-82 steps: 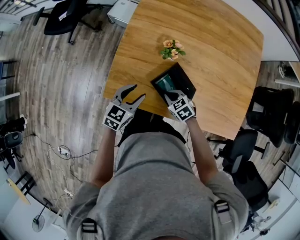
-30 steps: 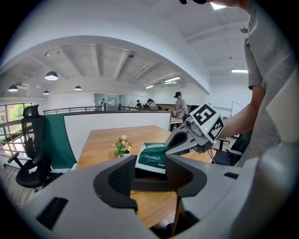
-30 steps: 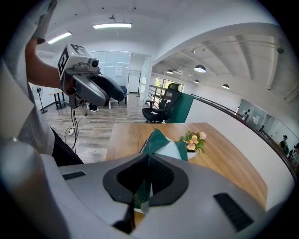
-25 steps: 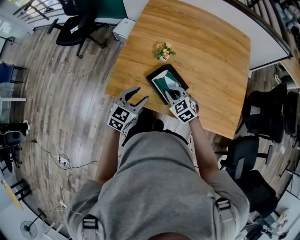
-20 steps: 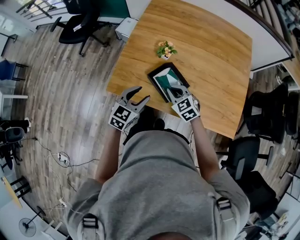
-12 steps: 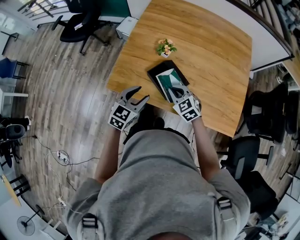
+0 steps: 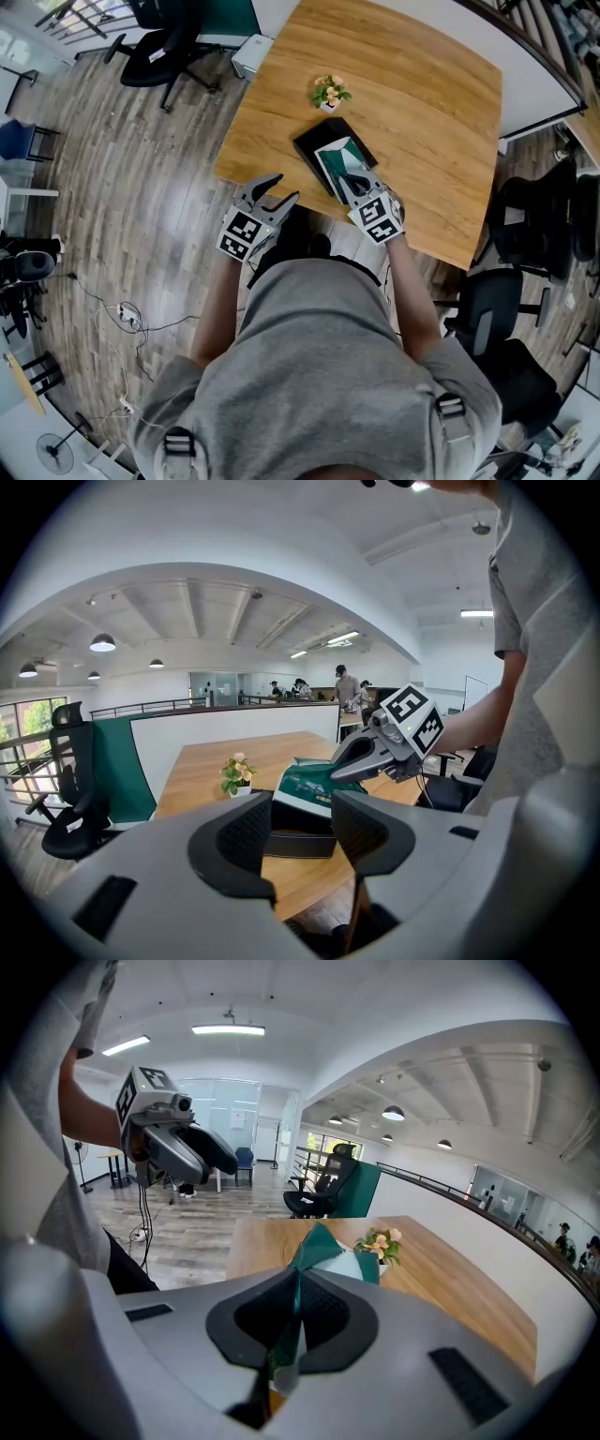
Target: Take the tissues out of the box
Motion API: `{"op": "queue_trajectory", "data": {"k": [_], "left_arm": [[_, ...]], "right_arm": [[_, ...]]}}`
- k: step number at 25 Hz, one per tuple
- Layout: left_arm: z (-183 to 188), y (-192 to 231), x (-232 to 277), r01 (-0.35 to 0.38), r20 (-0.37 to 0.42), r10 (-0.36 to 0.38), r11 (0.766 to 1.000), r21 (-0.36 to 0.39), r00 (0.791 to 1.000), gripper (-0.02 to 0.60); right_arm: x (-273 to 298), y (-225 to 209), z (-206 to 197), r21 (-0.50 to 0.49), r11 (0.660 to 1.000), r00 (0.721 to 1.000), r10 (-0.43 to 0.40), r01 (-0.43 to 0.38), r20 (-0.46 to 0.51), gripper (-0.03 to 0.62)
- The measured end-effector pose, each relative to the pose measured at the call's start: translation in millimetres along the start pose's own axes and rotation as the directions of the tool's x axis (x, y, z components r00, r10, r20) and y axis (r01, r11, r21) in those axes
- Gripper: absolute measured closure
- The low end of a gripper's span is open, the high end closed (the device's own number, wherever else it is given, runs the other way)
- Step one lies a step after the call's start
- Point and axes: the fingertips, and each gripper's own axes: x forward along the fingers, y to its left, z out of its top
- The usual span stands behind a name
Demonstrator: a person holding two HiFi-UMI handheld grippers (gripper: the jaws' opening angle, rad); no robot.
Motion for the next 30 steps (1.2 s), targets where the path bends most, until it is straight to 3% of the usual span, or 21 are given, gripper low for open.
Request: {"op": "queue_trajectory", "data": {"k": [30], "left_arm": [[-0.5,-7.5,-1.6,0.017,0.009,-0.017,1.000,-0.005,1.000,0.367]], "right_arm": [[-5.9,4.2,-2.6,-0.019,1.000,1.000,-0.013,0.013,-0.009,0.591]]}}
